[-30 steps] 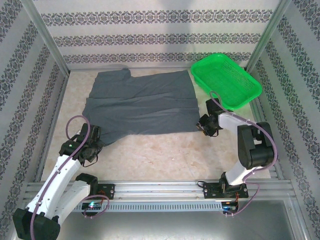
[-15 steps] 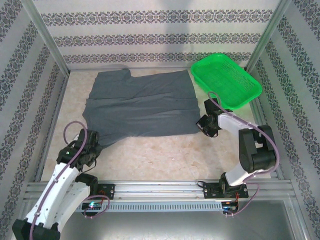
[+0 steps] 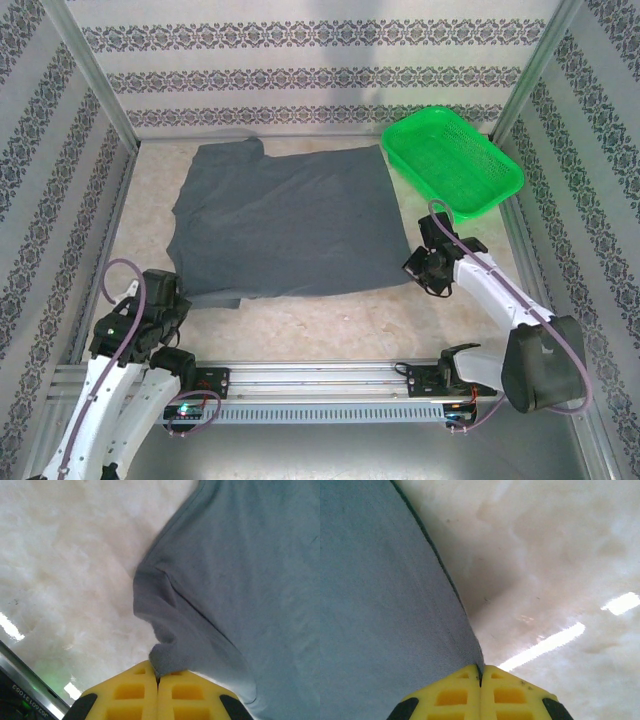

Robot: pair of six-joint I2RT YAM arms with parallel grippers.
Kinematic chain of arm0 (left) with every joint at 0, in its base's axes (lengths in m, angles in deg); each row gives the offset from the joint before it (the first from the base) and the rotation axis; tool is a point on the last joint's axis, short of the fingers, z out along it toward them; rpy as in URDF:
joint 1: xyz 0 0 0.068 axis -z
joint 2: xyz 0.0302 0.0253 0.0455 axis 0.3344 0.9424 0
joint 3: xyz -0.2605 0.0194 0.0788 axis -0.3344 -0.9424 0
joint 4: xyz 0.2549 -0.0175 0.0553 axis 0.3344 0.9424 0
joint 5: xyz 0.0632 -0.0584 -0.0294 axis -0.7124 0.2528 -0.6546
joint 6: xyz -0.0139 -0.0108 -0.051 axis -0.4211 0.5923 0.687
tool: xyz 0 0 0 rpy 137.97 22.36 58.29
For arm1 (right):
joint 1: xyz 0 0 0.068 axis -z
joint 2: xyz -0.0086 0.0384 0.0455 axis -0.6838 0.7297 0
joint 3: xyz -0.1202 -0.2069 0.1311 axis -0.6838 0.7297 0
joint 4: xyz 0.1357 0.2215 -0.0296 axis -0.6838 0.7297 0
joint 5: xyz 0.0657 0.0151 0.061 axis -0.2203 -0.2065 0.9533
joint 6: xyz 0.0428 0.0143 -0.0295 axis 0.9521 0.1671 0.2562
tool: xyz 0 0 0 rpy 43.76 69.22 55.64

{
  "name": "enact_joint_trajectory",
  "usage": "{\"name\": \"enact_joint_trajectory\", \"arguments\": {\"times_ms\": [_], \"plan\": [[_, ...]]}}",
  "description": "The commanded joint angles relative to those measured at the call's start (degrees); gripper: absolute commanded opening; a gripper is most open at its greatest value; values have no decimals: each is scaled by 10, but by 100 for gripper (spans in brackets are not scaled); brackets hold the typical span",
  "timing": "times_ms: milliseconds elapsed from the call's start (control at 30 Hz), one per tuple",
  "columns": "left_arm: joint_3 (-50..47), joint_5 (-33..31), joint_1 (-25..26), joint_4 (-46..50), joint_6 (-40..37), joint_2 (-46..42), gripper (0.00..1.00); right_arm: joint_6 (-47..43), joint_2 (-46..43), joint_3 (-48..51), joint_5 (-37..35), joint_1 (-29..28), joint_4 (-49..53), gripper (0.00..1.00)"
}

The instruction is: Fold and stack the t-shirts

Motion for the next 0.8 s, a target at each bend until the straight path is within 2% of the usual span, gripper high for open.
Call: {"name": "enact_joint_trajectory", "arguments": {"times_ms": [0, 133, 367, 600, 767], "plan": [[13, -25, 5, 62, 40, -8, 0, -3, -33, -6, -46, -14, 69, 0], [-2, -22, 5, 47, 37, -8, 0, 2, -58, -1, -66, -30, 80, 0], [-64, -13, 5, -78, -10, 49, 0, -5, 4, -6, -39, -34, 20, 0], [-16, -29, -8, -199, -76, 155, 0, -7, 47, -76, -50, -28, 20, 0], [10, 11, -56, -282, -127, 223, 0, -9, 91, -127, -44, -18, 12, 0]]}}
